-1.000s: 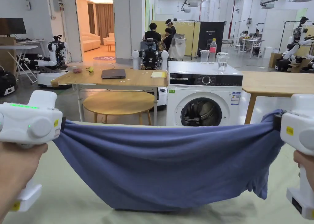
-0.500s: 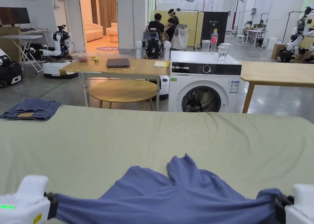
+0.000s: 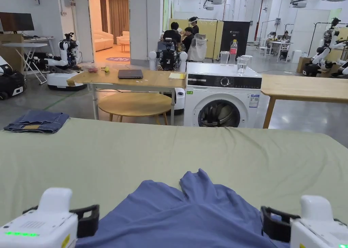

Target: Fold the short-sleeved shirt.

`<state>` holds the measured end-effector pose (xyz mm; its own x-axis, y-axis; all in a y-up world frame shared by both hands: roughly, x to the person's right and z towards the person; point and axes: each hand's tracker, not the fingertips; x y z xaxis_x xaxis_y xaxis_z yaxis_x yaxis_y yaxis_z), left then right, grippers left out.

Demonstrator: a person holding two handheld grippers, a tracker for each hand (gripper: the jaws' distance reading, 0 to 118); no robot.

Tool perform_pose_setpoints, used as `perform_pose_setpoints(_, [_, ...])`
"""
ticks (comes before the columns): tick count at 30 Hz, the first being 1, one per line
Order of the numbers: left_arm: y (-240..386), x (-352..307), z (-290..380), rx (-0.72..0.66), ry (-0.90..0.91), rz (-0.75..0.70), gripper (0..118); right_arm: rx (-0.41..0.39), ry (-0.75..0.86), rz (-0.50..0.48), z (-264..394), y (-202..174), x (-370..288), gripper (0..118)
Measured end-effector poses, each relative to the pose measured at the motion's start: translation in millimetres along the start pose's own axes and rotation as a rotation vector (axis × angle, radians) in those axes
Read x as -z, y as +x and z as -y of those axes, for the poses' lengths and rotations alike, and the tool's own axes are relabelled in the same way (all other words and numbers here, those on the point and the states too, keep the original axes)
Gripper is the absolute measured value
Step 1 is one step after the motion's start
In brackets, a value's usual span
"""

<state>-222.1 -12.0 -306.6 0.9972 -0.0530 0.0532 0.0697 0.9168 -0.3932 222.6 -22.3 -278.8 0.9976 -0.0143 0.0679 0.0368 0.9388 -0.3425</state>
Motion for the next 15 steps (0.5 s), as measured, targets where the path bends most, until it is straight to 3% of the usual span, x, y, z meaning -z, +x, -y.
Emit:
perform_pose_setpoints(5, [37.3, -8.1, -24.3, 0.056, 0.059, 0.079, 94, -0.024, 0.119, -0.095, -29.4, -43.8, -23.9, 103])
perform_pose_setpoints(6, [42.5, -9.3, -25.1, 0.078, 0.071, 0.077, 78, -0.036, 0.131, -0.097, -28.9, -49.9, -27.5, 79])
perform_pose_setpoints(7, [46.1, -10.1, -24.9, 0.092, 0.076, 0.072, 51, -0.051, 0.150, -0.095, -27.9, -55.8, -30.8, 39])
perform_pose_setpoints(8, [47.7, -9.5, -23.9, 0.093, 0.075, 0.067, 17, -0.069, 0.157, -0.070, -27.0, -61.0, -31.2, 0])
perform_pose_setpoints(9, [50.3, -11.3, -18.2, 0.092, 0.071, 0.068, 0, -0.083, 0.198, -0.040, -27.2, -64.3, -36.1, 0])
perform_pose_setpoints(11, [43.0, -10.0, -13.0, 0.059, 0.042, 0.103, 0, -0.057, 0.174, -0.126, -25.6, -64.6, -38.2, 0])
perform_pose_setpoints(15, [16.5, -0.1, 9.1, 0.056, 0.007, 0.044, 0, -0.081, 0.167, -0.120, -21.4, -74.2, -37.7, 0])
